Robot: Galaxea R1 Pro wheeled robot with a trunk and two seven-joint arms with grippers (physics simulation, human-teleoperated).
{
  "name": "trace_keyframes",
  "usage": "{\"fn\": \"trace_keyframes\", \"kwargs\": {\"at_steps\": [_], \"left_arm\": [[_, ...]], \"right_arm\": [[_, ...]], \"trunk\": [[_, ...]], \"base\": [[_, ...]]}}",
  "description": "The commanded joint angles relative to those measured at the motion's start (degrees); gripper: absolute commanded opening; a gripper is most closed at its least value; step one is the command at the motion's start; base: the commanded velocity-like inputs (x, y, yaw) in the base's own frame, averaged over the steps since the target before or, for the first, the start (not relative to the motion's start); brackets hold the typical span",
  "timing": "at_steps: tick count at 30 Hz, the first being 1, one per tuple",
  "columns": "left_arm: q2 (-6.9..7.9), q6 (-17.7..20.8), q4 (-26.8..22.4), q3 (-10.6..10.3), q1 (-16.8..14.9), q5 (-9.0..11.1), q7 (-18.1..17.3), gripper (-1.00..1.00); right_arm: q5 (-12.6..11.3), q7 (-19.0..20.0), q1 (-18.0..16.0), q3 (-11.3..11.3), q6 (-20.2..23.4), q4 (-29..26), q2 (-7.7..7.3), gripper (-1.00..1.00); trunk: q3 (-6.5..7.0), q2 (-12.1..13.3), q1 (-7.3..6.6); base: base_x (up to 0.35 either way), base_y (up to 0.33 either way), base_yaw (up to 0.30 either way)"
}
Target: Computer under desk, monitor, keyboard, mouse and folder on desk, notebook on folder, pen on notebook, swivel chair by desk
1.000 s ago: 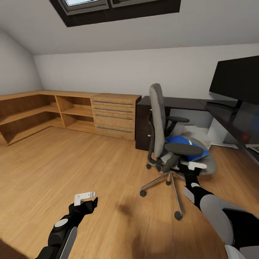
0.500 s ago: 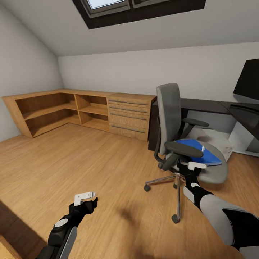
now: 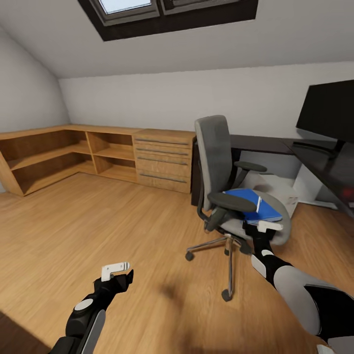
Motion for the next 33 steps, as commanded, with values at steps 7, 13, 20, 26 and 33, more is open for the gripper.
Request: {"fn": "trace_keyframes", "kwargs": {"at_steps": [7,13,20,26,33], "left_arm": [[0.01,0.25,-0.08,-0.12,-0.02,0.61,0.51,1.00],[0.01,0.24,-0.08,-0.08,-0.02,0.60,0.51,1.00],[0.01,0.20,-0.08,-0.07,-0.02,0.57,0.53,1.00],[0.13,0.22,-0.08,0.10,-0.02,0.58,0.57,1.00],[0.18,0.27,-0.20,1.00,-0.02,0.69,0.53,1.00]], "right_arm": [[0.09,0.10,-0.04,-0.40,-0.23,0.06,0.01,1.00],[0.07,0.10,-0.04,-0.40,-0.22,0.06,0.01,1.00],[0.03,0.10,-0.04,-0.40,-0.22,0.11,0.01,1.00],[-0.06,0.10,-0.04,-0.44,0.09,0.29,-0.08,1.00],[-10.11,1.22,-0.04,-2.17,4.07,0.71,-0.78,1.00]], "trunk": [[0.29,-0.02,-0.01],[0.55,-0.02,-0.01],[0.65,-0.02,-0.01],[0.66,-0.02,-0.01],[0.66,-0.02,-0.01]], "base": [[0.000,0.000,-0.251],[0.000,0.000,-0.237],[0.000,0.000,-0.099],[0.000,0.000,-0.011],[0.000,0.000,-0.001]]}}
